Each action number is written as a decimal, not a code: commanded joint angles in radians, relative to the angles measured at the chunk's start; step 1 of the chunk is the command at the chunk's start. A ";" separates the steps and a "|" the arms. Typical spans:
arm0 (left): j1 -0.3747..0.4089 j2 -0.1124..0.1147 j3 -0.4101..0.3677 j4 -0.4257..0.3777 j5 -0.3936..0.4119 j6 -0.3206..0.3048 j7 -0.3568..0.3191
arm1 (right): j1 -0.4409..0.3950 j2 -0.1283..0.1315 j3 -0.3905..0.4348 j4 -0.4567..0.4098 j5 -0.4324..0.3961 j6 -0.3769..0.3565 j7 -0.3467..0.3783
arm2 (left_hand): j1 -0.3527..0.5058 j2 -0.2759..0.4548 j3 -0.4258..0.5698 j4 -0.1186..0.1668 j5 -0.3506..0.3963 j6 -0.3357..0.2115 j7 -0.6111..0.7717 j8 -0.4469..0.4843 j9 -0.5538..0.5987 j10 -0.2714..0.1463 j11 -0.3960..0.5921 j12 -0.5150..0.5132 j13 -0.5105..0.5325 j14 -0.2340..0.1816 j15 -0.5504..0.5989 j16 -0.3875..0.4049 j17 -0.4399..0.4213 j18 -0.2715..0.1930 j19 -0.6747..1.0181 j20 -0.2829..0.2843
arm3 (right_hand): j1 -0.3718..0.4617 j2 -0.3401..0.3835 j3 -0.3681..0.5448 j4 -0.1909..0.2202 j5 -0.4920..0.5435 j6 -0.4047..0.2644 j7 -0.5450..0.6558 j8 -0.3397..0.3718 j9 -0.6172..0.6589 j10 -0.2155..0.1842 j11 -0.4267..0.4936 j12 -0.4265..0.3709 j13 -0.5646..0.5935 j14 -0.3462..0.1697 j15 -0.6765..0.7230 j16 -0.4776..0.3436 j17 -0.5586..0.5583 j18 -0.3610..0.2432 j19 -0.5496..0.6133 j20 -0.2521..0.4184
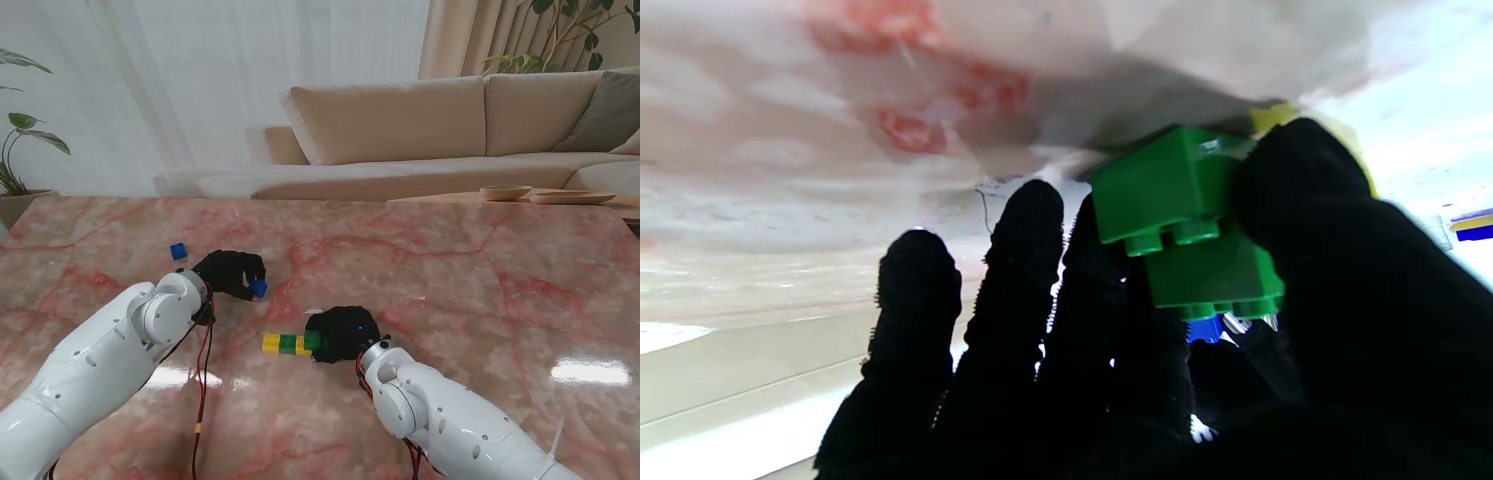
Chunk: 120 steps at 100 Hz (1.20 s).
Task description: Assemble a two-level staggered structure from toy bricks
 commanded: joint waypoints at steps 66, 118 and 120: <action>0.133 0.029 -0.039 -0.219 0.024 -0.011 -0.061 | -0.014 -0.003 -0.010 0.013 -0.003 0.018 0.001 | -0.019 0.059 -0.028 0.004 0.113 -0.018 0.055 0.062 -0.013 0.010 0.009 -0.031 0.032 0.025 -0.022 0.011 -0.008 0.017 0.012 0.025 | -0.071 -0.041 0.107 0.093 -0.101 0.059 -0.158 0.053 -0.163 0.032 -0.044 -0.167 -0.098 -0.038 -0.004 0.016 -0.041 -0.038 -0.019 0.015; 0.167 0.036 -0.036 -0.271 0.031 -0.035 -0.080 | -0.001 -0.021 -0.025 0.039 0.030 0.020 -0.026 | -0.040 0.060 -0.057 -0.001 0.107 -0.012 0.035 0.087 -0.039 0.010 0.037 -0.132 0.022 0.026 -0.032 0.016 -0.018 0.020 -0.009 0.037 | -0.062 0.070 0.029 0.108 -0.022 0.016 -0.098 0.125 -0.079 0.011 0.038 -0.112 -0.046 -0.044 0.046 0.032 -0.005 -0.039 0.011 0.013; 0.167 0.036 -0.035 -0.272 0.032 -0.036 -0.081 | -0.001 -0.021 -0.026 0.040 0.031 0.020 -0.027 | -0.041 0.059 -0.058 -0.001 0.107 -0.013 0.035 0.087 -0.038 0.009 0.038 -0.134 0.023 0.025 -0.031 0.016 -0.018 0.020 -0.010 0.037 | -0.061 0.070 0.029 0.108 -0.020 0.015 -0.097 0.125 -0.077 0.010 0.039 -0.110 -0.044 -0.044 0.048 0.032 -0.005 -0.039 0.013 0.013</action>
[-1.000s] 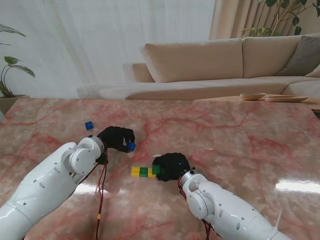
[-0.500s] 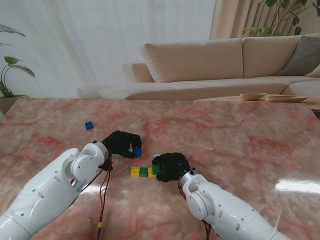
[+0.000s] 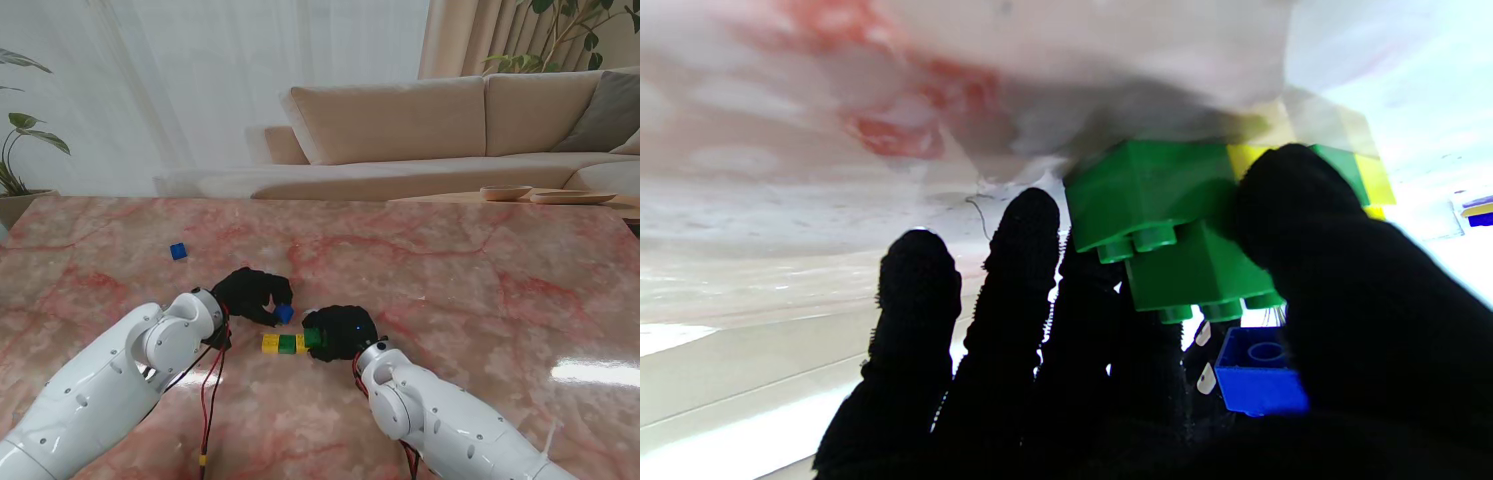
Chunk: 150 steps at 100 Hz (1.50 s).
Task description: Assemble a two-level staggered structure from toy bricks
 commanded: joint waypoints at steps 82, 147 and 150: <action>0.031 0.011 0.046 -0.029 0.122 -0.013 0.037 | -0.008 -0.015 -0.015 0.021 0.022 0.010 0.003 | -0.036 0.037 -0.027 -0.005 0.117 -0.048 0.099 0.081 0.034 0.004 0.067 0.058 0.064 0.024 0.013 0.035 -0.006 0.029 -0.009 0.037 | 0.017 -0.001 -0.002 -0.011 0.054 -0.039 0.053 -0.011 0.084 -0.004 0.016 0.053 0.053 -0.042 0.066 0.059 0.024 -0.019 0.047 0.000; 0.022 0.011 0.097 -0.014 0.189 0.018 0.082 | -0.010 -0.014 -0.014 0.017 0.024 0.002 0.007 | -0.056 0.019 -0.036 -0.014 0.104 -0.052 0.111 0.107 0.029 0.000 0.069 0.022 0.068 0.018 0.023 0.049 -0.007 0.028 -0.007 0.041 | 0.030 -0.012 -0.002 -0.035 0.064 -0.046 0.077 -0.031 0.102 -0.003 0.012 0.058 0.059 -0.035 0.067 0.062 0.023 -0.014 0.053 0.001; 0.022 0.011 0.098 -0.015 0.190 0.020 0.081 | -0.011 -0.013 -0.013 0.016 0.023 0.001 0.008 | -0.056 0.019 -0.036 -0.014 0.104 -0.051 0.111 0.107 0.028 0.000 0.070 0.020 0.067 0.018 0.022 0.049 -0.008 0.029 -0.007 0.041 | 0.030 -0.012 -0.002 -0.036 0.064 -0.048 0.078 -0.032 0.101 -0.003 0.011 0.058 0.059 -0.035 0.067 0.062 0.023 -0.014 0.053 0.001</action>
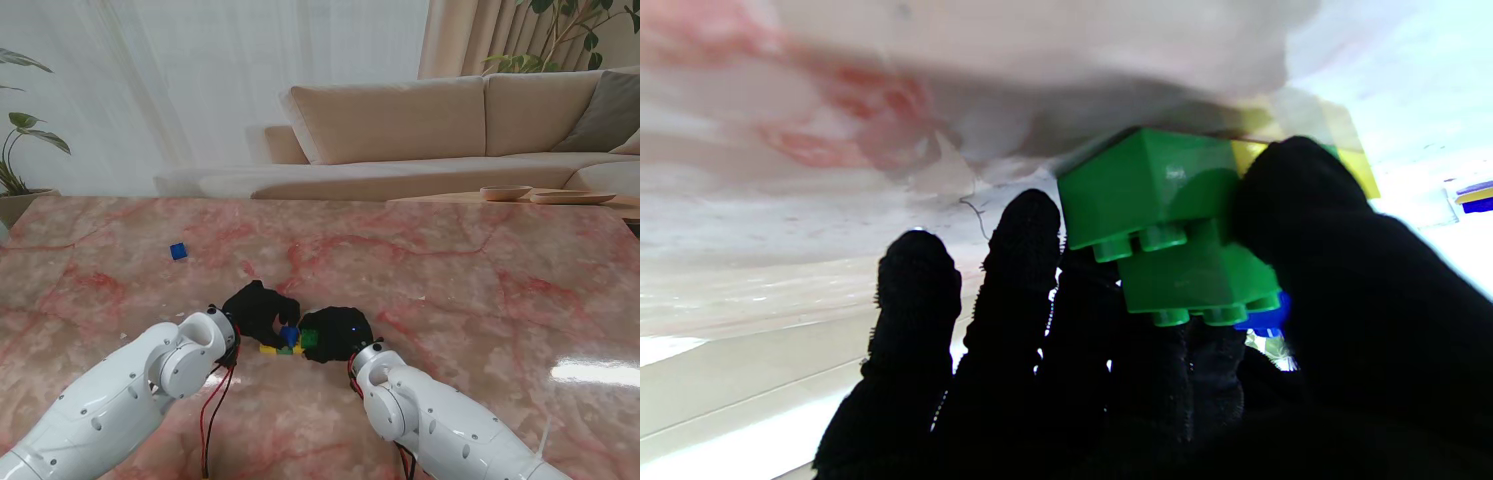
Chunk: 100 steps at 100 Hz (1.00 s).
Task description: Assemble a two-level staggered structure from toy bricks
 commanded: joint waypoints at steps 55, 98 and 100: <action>-0.014 -0.008 0.037 0.024 0.028 0.025 0.039 | -0.022 0.009 0.003 -0.008 -0.005 -0.004 0.035 | -0.019 0.015 0.023 -0.016 0.057 -0.056 0.111 0.076 0.013 -0.016 0.046 -0.029 0.033 0.005 0.029 0.018 -0.009 0.025 -0.001 0.014 | 0.026 0.005 0.008 -0.042 0.020 -0.033 0.040 -0.018 0.040 -0.002 -0.011 -0.004 0.035 -0.034 0.025 0.028 0.007 -0.011 0.038 0.001; -0.013 -0.004 0.036 0.019 0.037 0.013 0.029 | -0.021 0.001 -0.002 -0.005 0.006 0.018 0.031 | -0.038 0.003 0.034 -0.022 0.057 -0.049 0.101 0.085 0.010 -0.019 0.046 -0.031 0.032 0.003 0.026 0.018 -0.012 0.025 -0.007 0.013 | 0.025 0.010 0.004 -0.044 0.022 -0.030 0.045 -0.022 0.041 0.002 -0.011 -0.003 0.036 -0.029 0.024 0.028 0.007 -0.011 0.042 0.003; -0.012 -0.003 0.036 0.019 0.038 0.013 0.029 | -0.021 0.001 -0.003 -0.004 0.008 0.019 0.030 | -0.038 0.003 0.035 -0.022 0.057 -0.049 0.100 0.086 0.009 -0.020 0.046 -0.032 0.032 0.003 0.025 0.018 -0.014 0.026 -0.008 0.013 | 0.025 0.010 0.004 -0.044 0.022 -0.031 0.045 -0.022 0.041 0.001 -0.011 -0.003 0.036 -0.029 0.024 0.029 0.007 -0.011 0.042 0.003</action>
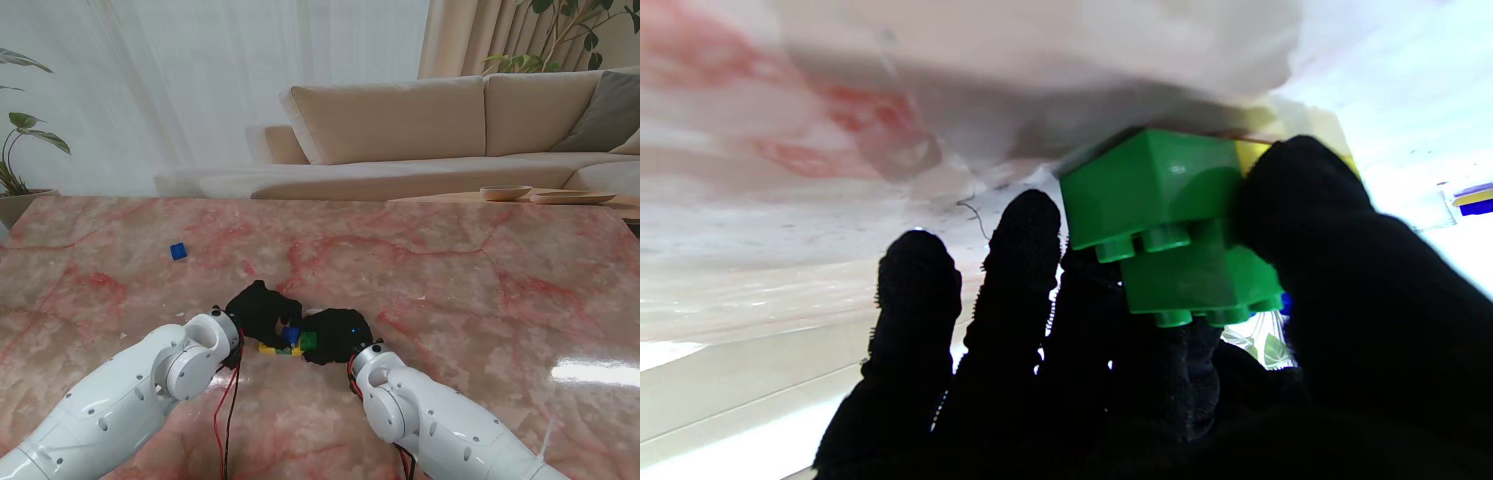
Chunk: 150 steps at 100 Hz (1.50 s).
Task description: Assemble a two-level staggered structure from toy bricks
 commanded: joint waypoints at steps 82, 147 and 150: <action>0.001 0.001 0.009 0.010 0.001 -0.010 -0.004 | 0.005 -0.008 -0.025 0.028 -0.008 0.016 -0.004 | -0.081 -0.002 0.071 -0.012 0.040 -0.014 0.059 0.073 -0.016 -0.016 0.023 -0.015 0.015 0.001 0.014 0.010 -0.023 0.023 -0.021 0.010 | 0.034 0.008 0.007 -0.021 0.012 -0.025 0.030 -0.008 0.028 0.005 -0.012 -0.005 0.029 -0.033 0.020 0.023 0.004 -0.012 0.039 0.001; 0.001 0.001 0.001 0.017 -0.002 -0.035 0.002 | 0.013 -0.009 -0.032 0.032 -0.019 0.021 -0.015 | -0.167 -0.007 0.152 0.062 0.009 0.026 -0.010 0.122 -0.057 -0.017 0.002 -0.034 -0.015 -0.001 -0.013 0.000 -0.040 0.020 -0.044 0.012 | 0.036 0.007 0.008 -0.013 0.006 -0.025 0.026 -0.006 0.019 0.005 -0.011 -0.007 0.023 -0.033 0.017 0.020 0.001 -0.014 0.035 0.001; 0.001 0.001 0.001 0.018 -0.003 -0.036 0.003 | 0.014 -0.009 -0.033 0.033 -0.019 0.021 -0.015 | -0.167 -0.008 0.153 0.063 0.009 0.026 -0.011 0.123 -0.057 -0.017 0.002 -0.034 -0.015 0.000 -0.013 0.000 -0.040 0.020 -0.044 0.012 | 0.036 0.007 0.008 -0.014 0.006 -0.025 0.026 -0.006 0.019 0.004 -0.010 -0.007 0.023 -0.033 0.017 0.020 0.001 -0.014 0.035 0.001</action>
